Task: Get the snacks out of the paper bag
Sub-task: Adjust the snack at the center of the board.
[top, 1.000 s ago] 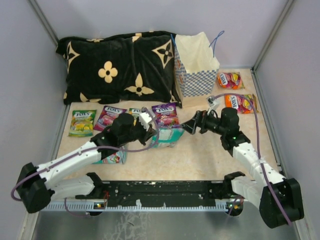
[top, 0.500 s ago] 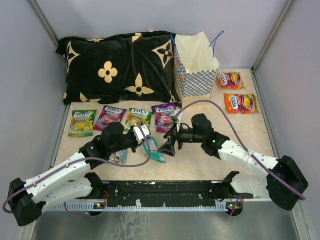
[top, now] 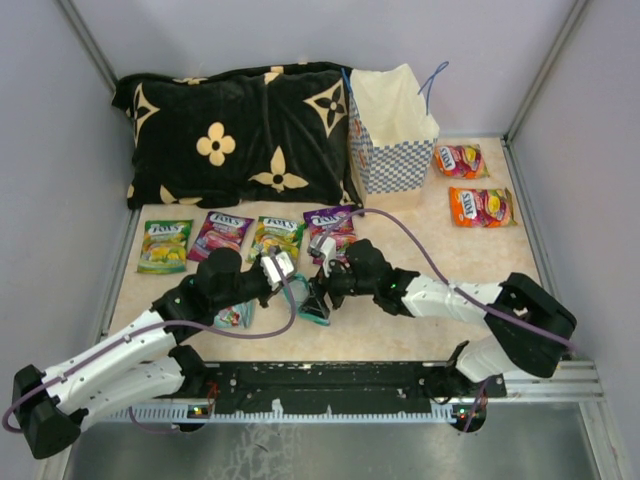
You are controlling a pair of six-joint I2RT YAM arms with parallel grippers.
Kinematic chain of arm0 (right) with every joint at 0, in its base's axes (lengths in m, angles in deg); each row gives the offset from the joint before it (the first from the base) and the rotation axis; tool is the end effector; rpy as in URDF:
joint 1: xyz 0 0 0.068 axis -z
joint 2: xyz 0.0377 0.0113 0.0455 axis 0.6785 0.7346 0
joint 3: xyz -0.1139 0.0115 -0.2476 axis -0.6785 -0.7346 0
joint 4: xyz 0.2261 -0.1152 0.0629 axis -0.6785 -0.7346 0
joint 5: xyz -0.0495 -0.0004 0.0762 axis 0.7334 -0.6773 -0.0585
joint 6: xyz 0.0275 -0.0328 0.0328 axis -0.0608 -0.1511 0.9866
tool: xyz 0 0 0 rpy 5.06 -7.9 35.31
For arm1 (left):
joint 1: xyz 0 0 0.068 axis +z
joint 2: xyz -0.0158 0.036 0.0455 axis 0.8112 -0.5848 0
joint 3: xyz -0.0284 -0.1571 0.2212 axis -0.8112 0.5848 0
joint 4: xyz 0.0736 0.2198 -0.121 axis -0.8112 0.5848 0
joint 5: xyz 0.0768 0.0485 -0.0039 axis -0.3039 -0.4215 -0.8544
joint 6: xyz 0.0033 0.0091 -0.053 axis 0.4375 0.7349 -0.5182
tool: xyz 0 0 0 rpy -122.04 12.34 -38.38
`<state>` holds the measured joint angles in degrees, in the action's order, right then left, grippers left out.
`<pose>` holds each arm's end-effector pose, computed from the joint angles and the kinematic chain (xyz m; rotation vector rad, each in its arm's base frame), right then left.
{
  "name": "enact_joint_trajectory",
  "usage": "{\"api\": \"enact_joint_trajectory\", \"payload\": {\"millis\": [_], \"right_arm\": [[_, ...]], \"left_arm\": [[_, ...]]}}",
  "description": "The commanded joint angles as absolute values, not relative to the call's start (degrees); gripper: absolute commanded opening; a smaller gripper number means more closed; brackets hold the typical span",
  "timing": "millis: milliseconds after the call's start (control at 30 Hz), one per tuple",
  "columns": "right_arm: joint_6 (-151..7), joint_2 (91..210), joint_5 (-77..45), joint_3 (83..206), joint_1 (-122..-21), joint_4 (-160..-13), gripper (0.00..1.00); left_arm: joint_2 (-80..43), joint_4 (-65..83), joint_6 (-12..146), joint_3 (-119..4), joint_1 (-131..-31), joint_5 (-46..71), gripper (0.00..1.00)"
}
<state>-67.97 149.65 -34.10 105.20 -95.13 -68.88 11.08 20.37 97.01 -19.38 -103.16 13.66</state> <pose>0.1631 0.2368 0.1996 -1.0505 1.9143 1.1120 0.1203 -0.1471 0.2713 1.1886 1.5706 -0.5048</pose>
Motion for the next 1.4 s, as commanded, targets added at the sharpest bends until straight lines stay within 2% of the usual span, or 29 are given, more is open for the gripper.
{"api": "enact_joint_trajectory", "payload": {"millis": [0,33,67,100,133,167,200,333,433,533,600,733,833,933,967,1033,1100,1133,1167,1367], "right_arm": [[-67.8,151.3,-30.4,109.1,-97.4,-64.3,0.47],[-67.6,151.1,-29.9,109.0,-97.5,-64.3,0.4],[-67.2,150.7,-29.1,108.8,-97.5,-64.5,0.33],[-67.1,150.1,-28.2,108.6,-97.6,-65.2,0.26],[-67.4,149.2,-27.3,108.4,-97.5,-66.2,0.22],[-67.8,148.2,-25.8,108.3,-97.5,-67.8,0.21],[-68.3,146.9,-24.8,108.0,-97.6,-69.4,0.2],[-71.4,140.8,-17.0,108.1,-98.8,-79.3,0.19],[-74.6,138.6,-5.8,110.7,-103.0,-87.2,0.17],[-77.0,140.6,6.4,114.3,-108.6,-92.5,0.15],[-78.7,145.6,16.6,117.2,-112.7,-94.9,0.13],[-82.0,158.5,35.6,122.3,-119.0,-97.1,0.13],[-83.1,167.2,42.3,125.2,-122.9,-96.4,0.13],[-81.6,172.8,43.6,128.1,-125.3,-97.6,0.14],[-81.2,173.8,43.3,128.8,-126.1,-97.7,0.18],[-80.3,174.8,41.1,129.5,-127.6,-98.1,0.36],[-79.6,174.0,36.5,129.5,-128.7,-97.9,0.76],[-79.3,172.1,33.3,128.9,-128.8,-97.3,0.89],[-79.4,169.7,29.8,128.1,-128.9,-96.3,0.97],[-79.2,149.2,5.6,122.7,-124.1,-90.8,0.99]], "left_arm": [[13.0,18.1,96.3,-18.5,-103.3,12.0,0.0],[13.1,17.9,95.7,-18.4,-103.3,11.2,0.0],[13.4,17.7,94.3,-18.5,-103.4,9.6,0.07],[13.7,17.8,93.0,-18.8,-103.3,8.0,0.28],[14.1,17.7,92.3,-19.1,-103.3,6.2,0.58],[14.9,17.4,91.4,-19.2,-103.3,4.6,0.82],[15.7,16.8,90.1,-19.4,-103.3,2.3,0.97],[18.6,15.9,82.8,-21.4,-103.2,-8.4,0.99],[15.3,23.6,74.8,-28.6,-102.1,-17.6,0.99],[10.1,33.4,69.1,-38.0,-100.0,-21.8,0.99],[8.1,36.8,66.3,-41.7,-97.0,-18.7,0.99],[4.2,42.2,59.7,-47.4,-86.8,-4.7,0.99],[0.9,45.8,58.0,-49.8,-83.3,0.8,0.99],[0.7,45.8,58.0,-49.2,-81.2,2.5,0.99],[1.1,45.5,57.9,-48.9,-80.7,2.9,0.99],[1.9,45.3,58.0,-48.2,-79.8,3.5,0.99],[2.2,45.4,58.2,-47.8,-79.3,4.0,0.99],[2.4,45.3,58.3,-47.5,-79.2,4.2,0.99],[2.4,45.2,58.4,-47.2,-79.0,4.3,0.99],[1.8,44.9,59.6,-46.0,-78.4,5.8,0.99]]}}
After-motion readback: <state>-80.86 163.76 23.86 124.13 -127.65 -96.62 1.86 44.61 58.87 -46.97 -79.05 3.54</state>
